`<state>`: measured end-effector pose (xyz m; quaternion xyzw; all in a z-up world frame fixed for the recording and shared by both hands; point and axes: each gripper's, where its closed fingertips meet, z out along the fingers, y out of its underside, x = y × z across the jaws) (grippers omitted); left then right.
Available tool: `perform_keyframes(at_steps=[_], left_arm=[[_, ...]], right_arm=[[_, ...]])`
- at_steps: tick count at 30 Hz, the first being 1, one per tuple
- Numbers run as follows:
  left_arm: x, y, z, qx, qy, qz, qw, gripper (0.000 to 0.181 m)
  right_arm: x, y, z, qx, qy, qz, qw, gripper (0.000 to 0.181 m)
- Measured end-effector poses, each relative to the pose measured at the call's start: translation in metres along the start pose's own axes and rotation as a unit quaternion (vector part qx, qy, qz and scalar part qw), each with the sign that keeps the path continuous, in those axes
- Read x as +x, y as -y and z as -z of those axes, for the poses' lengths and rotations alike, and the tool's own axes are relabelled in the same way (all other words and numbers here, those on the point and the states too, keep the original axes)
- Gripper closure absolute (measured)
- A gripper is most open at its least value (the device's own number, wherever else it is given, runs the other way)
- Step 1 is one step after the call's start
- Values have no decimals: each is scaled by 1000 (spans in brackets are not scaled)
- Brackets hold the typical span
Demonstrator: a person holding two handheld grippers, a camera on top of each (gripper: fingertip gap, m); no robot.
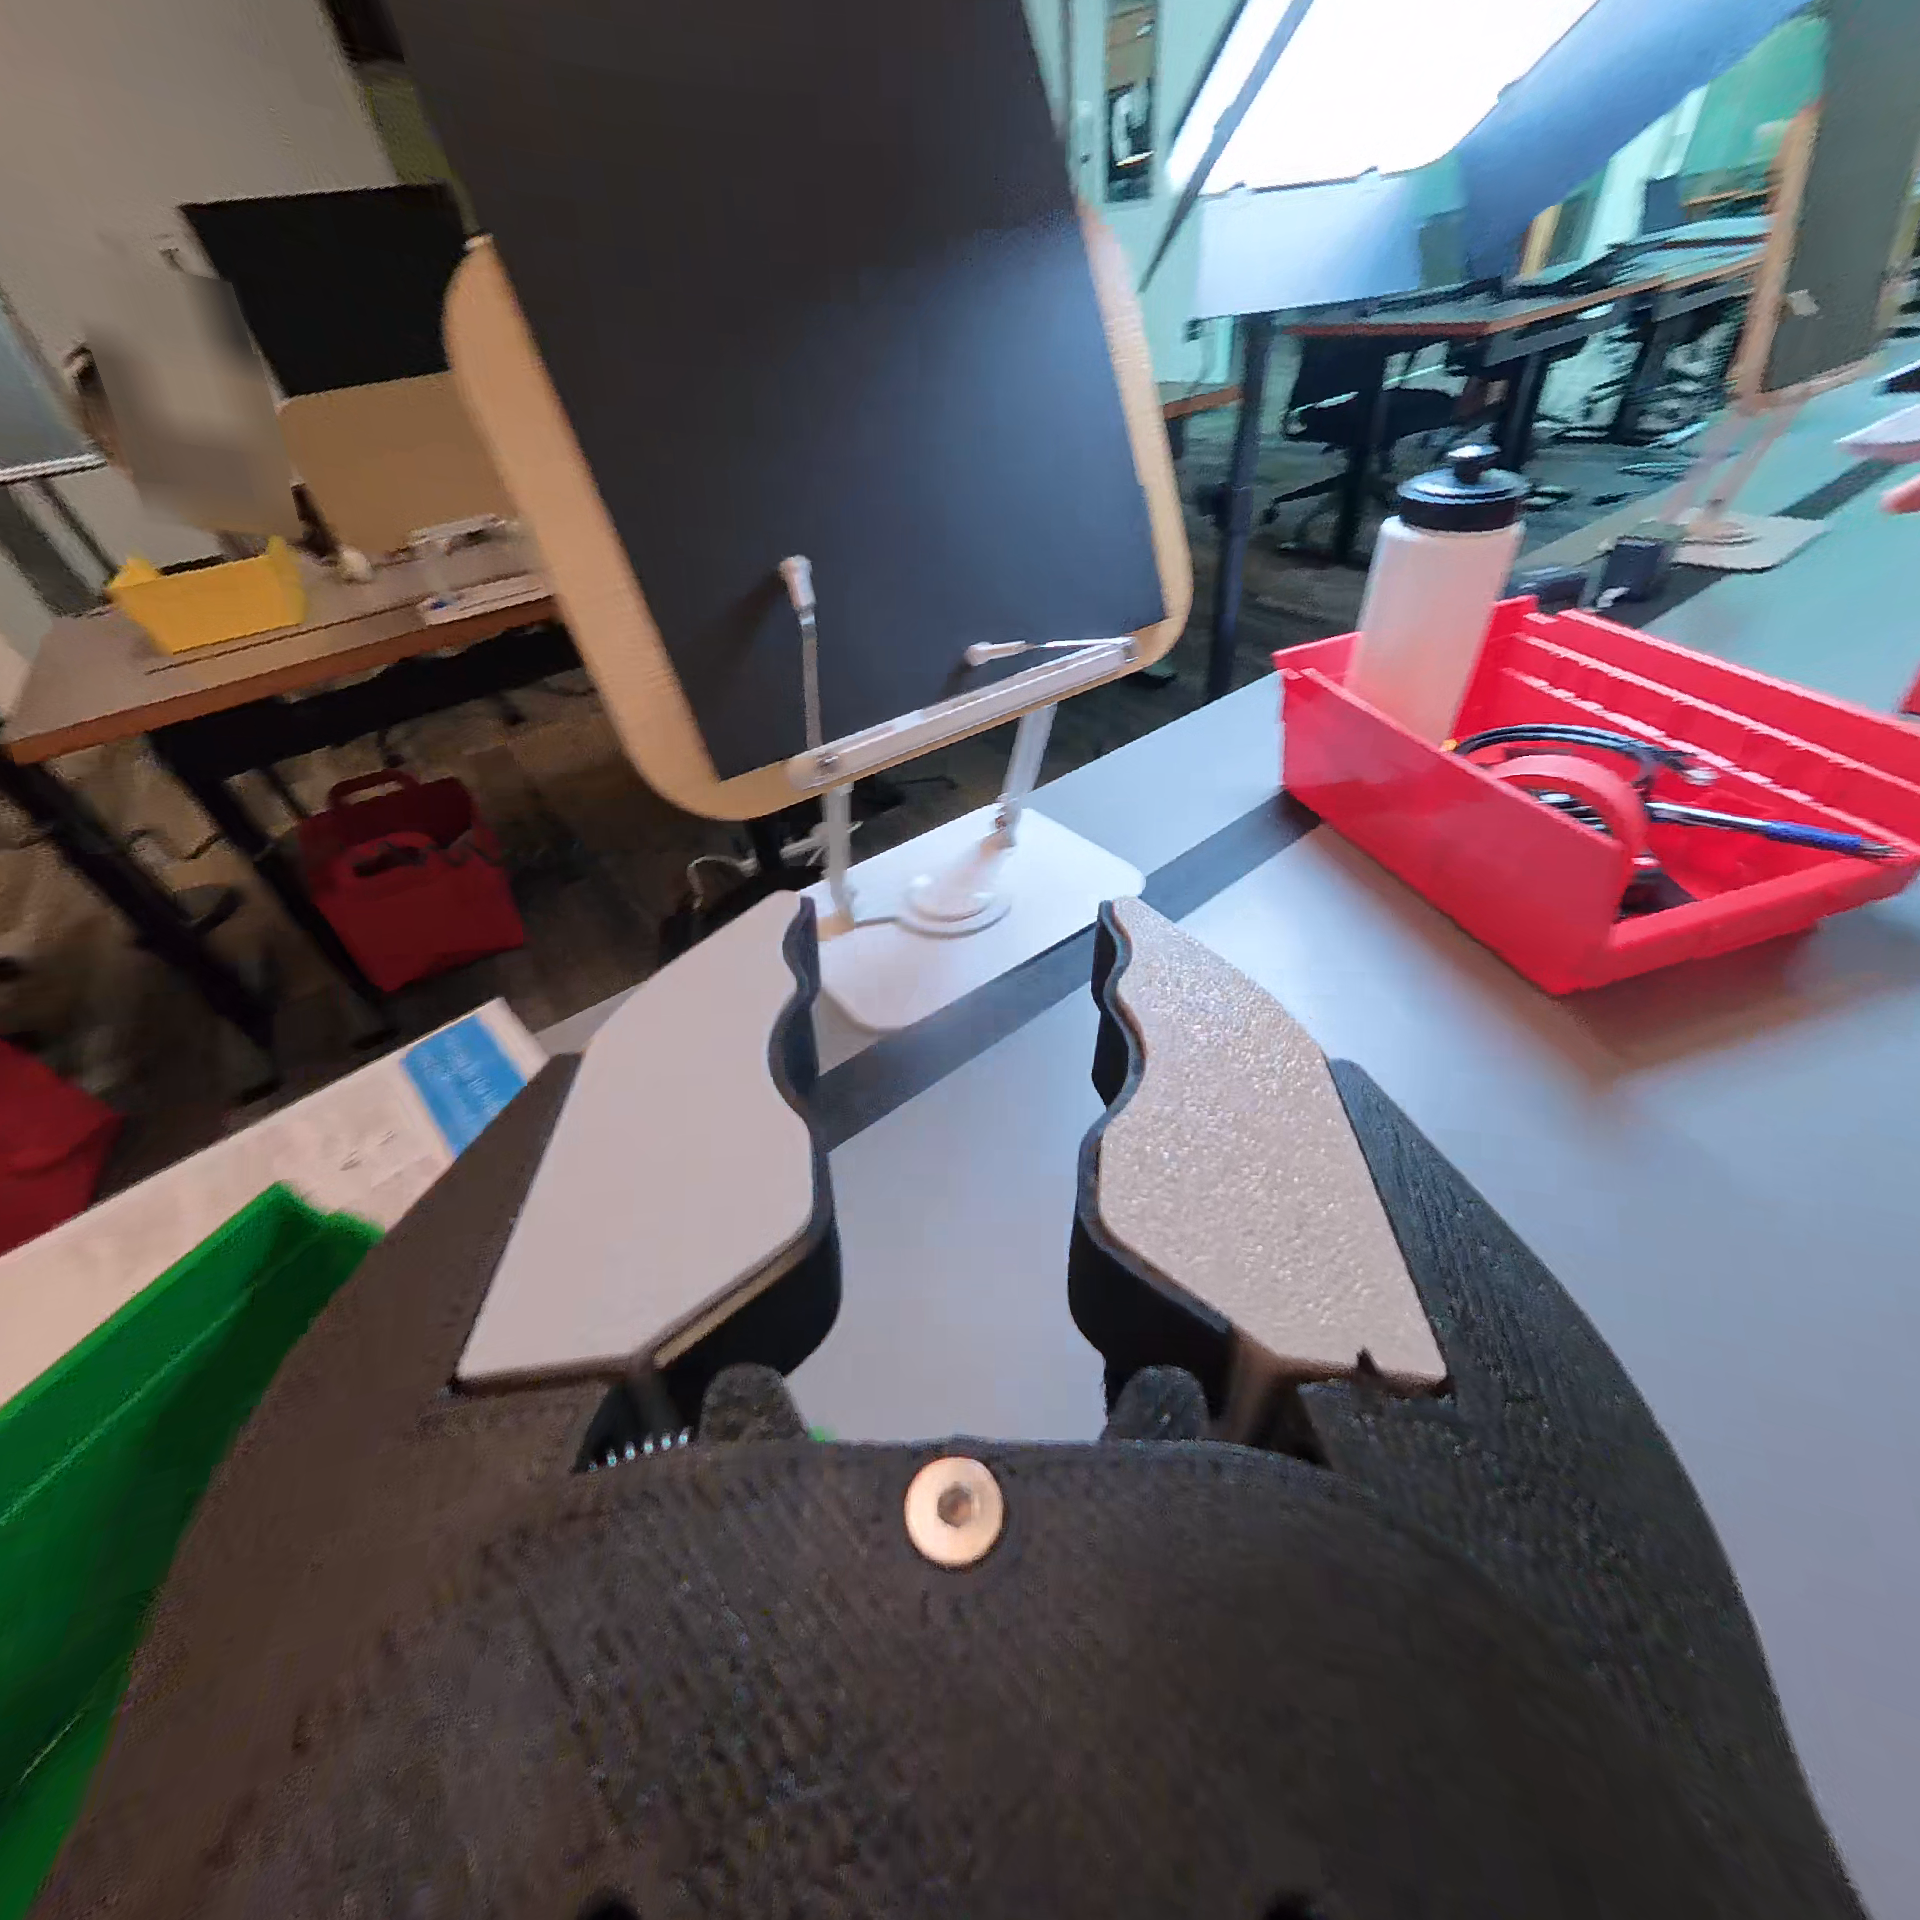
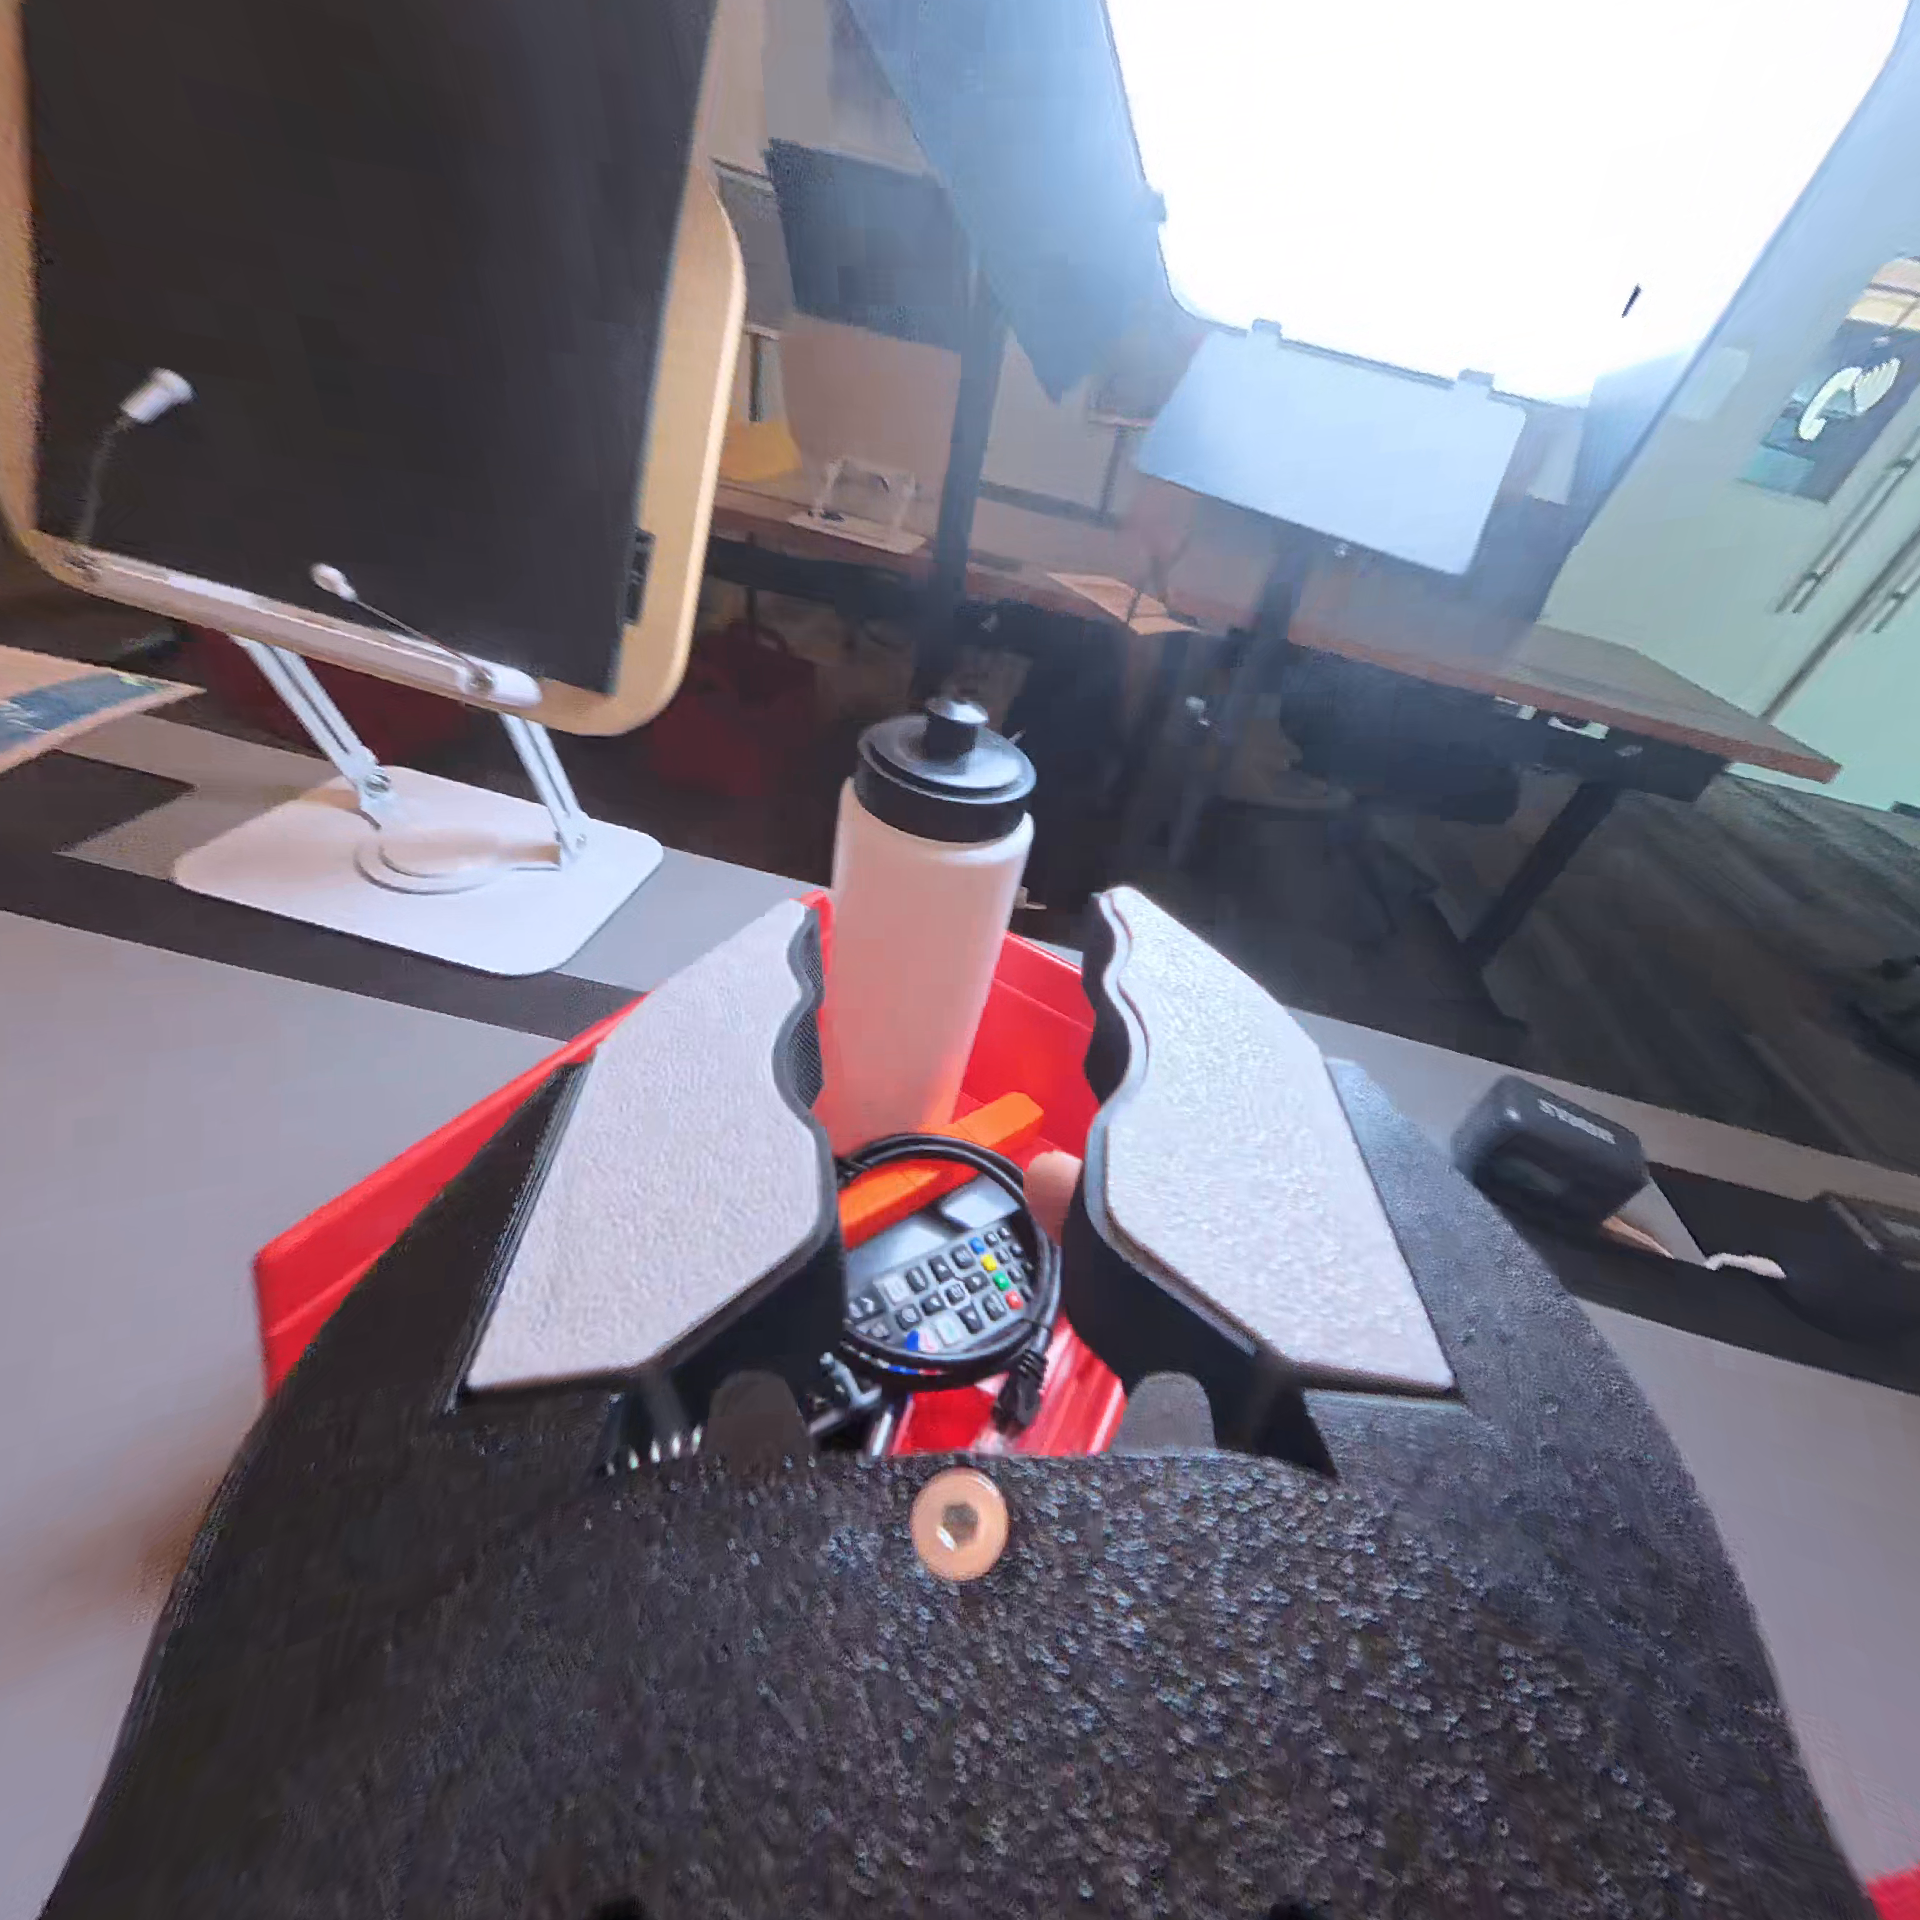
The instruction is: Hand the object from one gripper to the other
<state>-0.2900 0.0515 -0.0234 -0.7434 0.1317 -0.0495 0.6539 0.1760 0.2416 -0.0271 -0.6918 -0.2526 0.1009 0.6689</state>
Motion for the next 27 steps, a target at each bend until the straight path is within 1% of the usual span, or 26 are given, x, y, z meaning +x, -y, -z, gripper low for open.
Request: perform_keyframes(at_steps=[3, 6, 10, 12, 14, 18, 19, 21, 23, 27], left_arm=[[-43, -16, 27, -49, 51, 4, 997, 132], [-83, -56, 52, -153, 110, 1, 982, 133], [-115, -117, 71, -288, 149, 22, 946, 135], [-123, -150, 77, -356, 152, 27, 922, 135], [-126, -177, 78, -402, 148, 35, 903, 135], [-124, -217, 76, -464, 127, 57, 875, 136], [-125, -223, 74, -470, 126, 55, 872, 136], [-128, -228, 63, -463, 128, 51, 876, 138], [-136, -235, 51, -462, 137, 31, 876, 139], [-155, -256, 34, -495, 154, -29, 855, 140]], right_arm=[[-32, 19, 5, 25, 66, -20, 997, 139], [-66, 30, 8, 37, 128, -29, 991, 141], [-105, 34, 8, 34, 176, -3, 984, 146], [-120, 30, 6, 24, 188, 23, 982, 147], [-133, 26, 4, 15, 196, 46, 979, 148], [-149, 21, 2, 6, 210, 64, 976, 151], [-152, 20, 1, 5, 214, 65, 975, 152], [-156, 18, 0, 3, 222, 68, 973, 153], [-159, 16, 0, 3, 229, 67, 971, 155], [-165, 13, -1, 1, 242, 62, 968, 157]])
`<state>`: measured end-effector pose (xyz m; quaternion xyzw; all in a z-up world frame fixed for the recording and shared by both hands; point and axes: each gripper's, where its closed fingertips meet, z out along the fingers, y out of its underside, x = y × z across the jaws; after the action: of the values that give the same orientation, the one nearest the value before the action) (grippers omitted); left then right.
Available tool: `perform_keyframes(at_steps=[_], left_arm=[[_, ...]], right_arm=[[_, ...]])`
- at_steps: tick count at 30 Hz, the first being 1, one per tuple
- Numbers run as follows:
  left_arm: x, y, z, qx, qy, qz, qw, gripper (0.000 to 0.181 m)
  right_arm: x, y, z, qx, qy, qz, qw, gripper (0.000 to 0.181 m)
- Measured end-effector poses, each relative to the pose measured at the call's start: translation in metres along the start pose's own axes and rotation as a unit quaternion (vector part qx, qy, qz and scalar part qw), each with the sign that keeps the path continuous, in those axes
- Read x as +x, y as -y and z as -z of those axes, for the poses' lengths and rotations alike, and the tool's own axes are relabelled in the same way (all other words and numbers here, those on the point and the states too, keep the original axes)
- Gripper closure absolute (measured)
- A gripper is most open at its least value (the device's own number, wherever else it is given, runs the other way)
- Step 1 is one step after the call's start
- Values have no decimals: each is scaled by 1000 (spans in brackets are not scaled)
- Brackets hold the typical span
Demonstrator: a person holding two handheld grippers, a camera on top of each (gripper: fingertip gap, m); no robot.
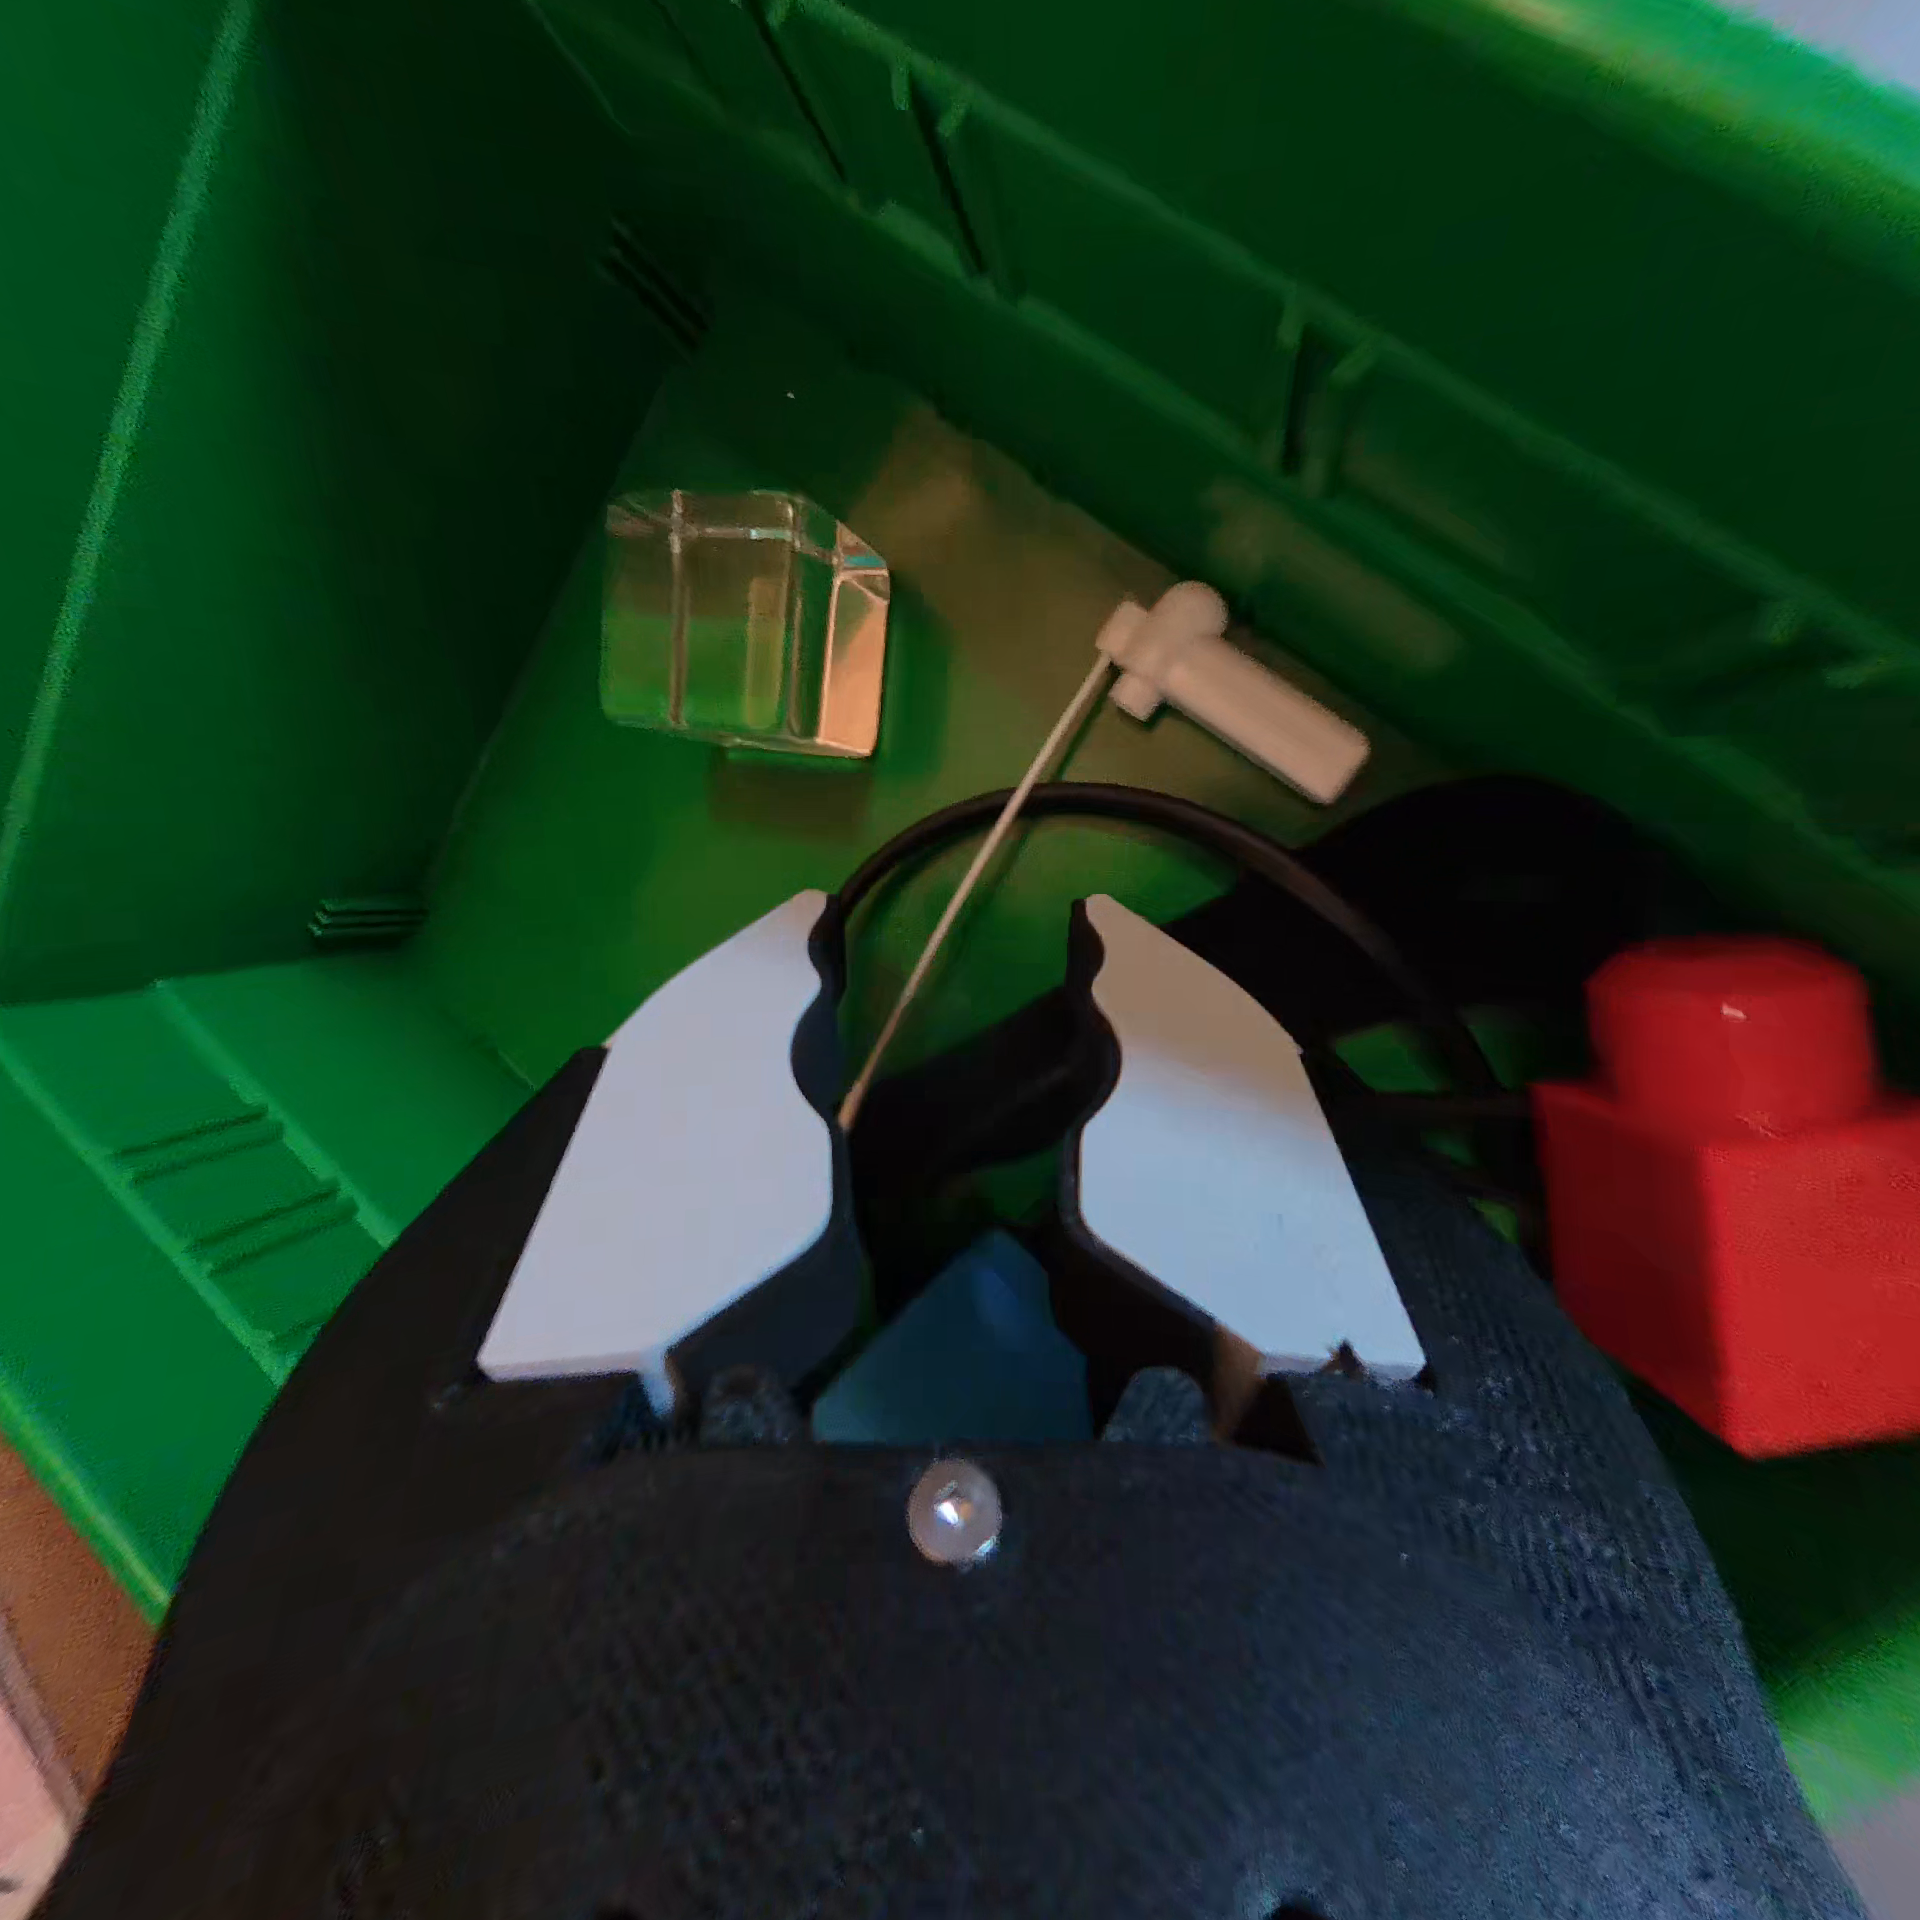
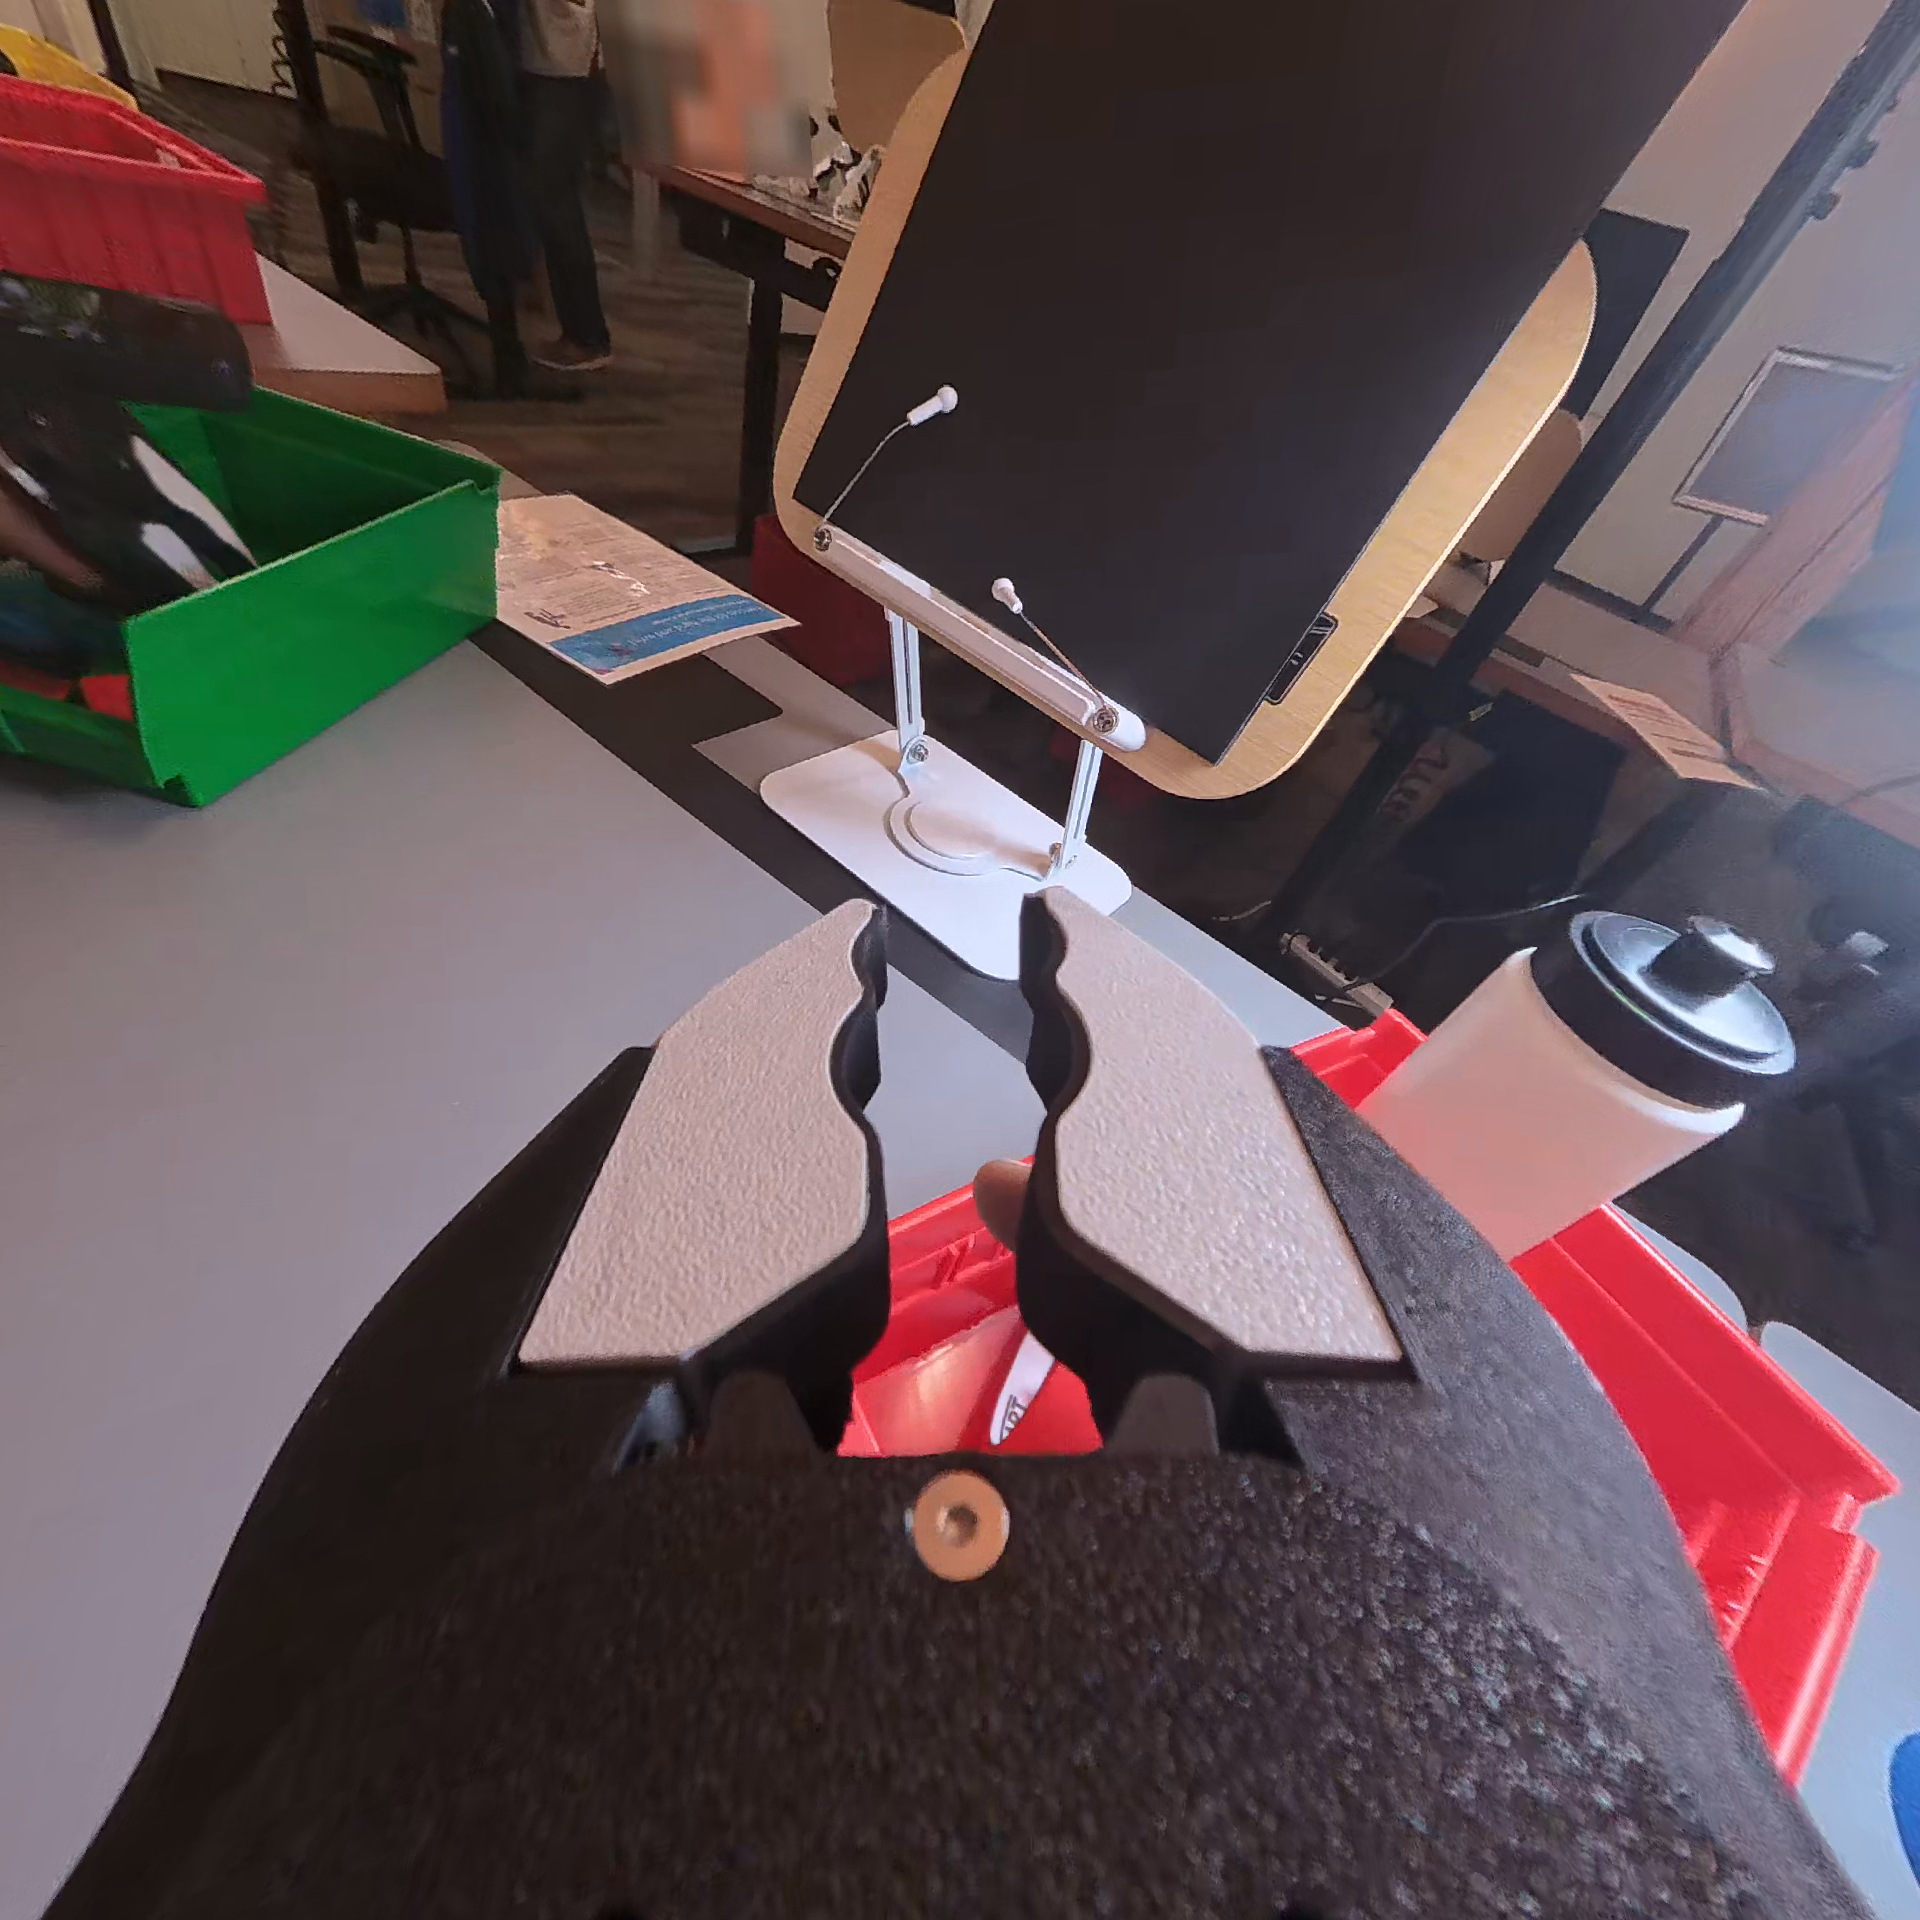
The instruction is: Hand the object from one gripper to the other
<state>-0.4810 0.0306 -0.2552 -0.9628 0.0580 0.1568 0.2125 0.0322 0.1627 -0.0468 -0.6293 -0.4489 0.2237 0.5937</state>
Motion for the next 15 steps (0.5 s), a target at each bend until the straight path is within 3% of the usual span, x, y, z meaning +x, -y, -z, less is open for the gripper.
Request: perform_keyframes(at_steps=[8, 11, 15], left_arm=[[-8, 4, -17, -4, 21, -36, 999, 174], [-18, 19, 15, 55, 31, -13, 998, 176], [-28, 49, 89, 172, 51, 5, 984, 177]], right_arm=[[-1, -8, -8, -6, 11, -6, 1000, 160], [-5, -4, -7, 1, 15, -2, 1000, 160], [-20, 15, -1, 32, 33, 4, 999, 161]])
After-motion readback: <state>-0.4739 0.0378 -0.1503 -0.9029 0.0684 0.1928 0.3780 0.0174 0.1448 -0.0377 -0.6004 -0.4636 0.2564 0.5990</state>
